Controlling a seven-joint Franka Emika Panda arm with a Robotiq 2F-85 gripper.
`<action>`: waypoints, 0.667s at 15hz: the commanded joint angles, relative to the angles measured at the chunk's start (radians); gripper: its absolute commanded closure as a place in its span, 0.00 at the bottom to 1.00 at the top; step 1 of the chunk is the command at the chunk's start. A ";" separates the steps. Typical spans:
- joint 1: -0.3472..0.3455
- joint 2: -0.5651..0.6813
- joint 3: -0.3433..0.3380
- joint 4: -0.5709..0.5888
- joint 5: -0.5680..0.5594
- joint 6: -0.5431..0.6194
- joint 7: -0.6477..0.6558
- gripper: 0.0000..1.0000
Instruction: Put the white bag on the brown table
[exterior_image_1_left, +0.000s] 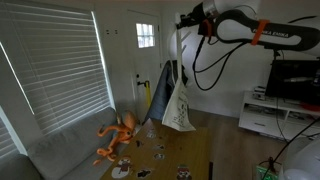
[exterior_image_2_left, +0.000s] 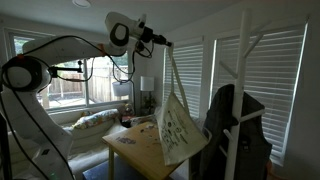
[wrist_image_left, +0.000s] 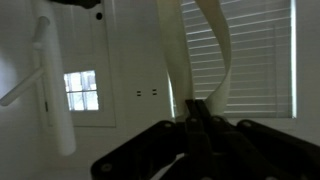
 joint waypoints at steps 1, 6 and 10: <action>0.135 0.066 -0.024 0.080 0.128 -0.010 -0.021 0.99; 0.221 0.131 -0.069 0.055 0.226 -0.030 -0.083 0.99; 0.227 0.177 -0.121 0.028 0.260 -0.017 -0.140 0.72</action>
